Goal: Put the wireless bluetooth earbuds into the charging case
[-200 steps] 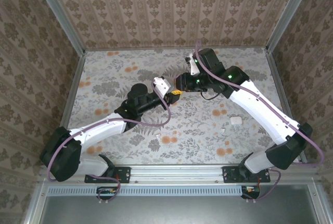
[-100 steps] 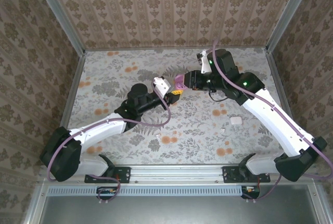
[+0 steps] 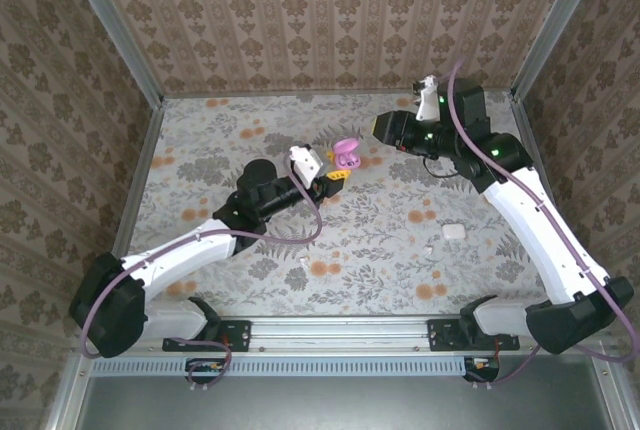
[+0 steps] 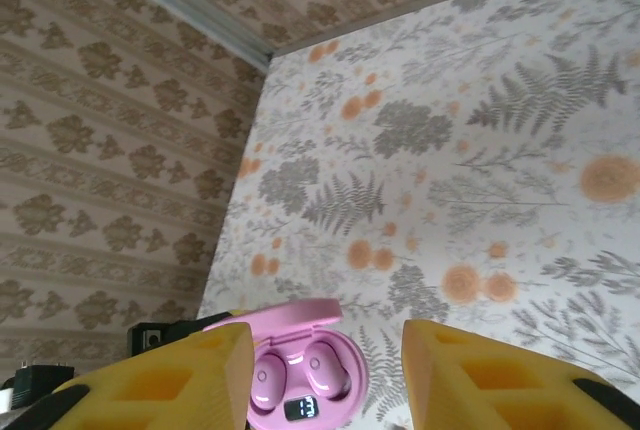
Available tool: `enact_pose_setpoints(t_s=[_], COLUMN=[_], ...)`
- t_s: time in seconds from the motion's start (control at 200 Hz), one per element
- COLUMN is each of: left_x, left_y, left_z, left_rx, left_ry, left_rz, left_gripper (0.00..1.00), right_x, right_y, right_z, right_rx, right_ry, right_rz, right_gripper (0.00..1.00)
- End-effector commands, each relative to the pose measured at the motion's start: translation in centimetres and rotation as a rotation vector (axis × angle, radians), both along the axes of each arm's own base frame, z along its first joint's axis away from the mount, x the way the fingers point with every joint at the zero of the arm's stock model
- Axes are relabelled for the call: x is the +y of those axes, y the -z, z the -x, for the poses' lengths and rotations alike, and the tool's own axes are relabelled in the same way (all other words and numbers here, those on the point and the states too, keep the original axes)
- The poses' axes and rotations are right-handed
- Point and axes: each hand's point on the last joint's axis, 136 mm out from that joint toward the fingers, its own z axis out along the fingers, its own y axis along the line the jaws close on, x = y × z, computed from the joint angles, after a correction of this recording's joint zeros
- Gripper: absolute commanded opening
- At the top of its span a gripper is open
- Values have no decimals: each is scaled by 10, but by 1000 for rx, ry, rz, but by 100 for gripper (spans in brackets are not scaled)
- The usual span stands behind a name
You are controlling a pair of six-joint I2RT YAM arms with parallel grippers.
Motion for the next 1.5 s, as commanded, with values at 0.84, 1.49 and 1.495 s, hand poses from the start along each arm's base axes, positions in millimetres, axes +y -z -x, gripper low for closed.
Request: enact_pose_setpoints(t_s=[0.84,1.49,1.495], left_x=[-2,-4,-4], left_y=[-44,-64,-64], left_z=[6,3,3], left_rx=[-59,-33,-33], left_ry=[20,51,50], left_rz=[88,211,211], left_gripper=[33,33,34], right_x=[44,57,57], right_y=[34,10,10], right_z=[12,21,21], right_rx=[204,245,246], right_ry=[-237,-346,-347], right_rz=[-179,-571,-572], right_gripper=[52,57,56])
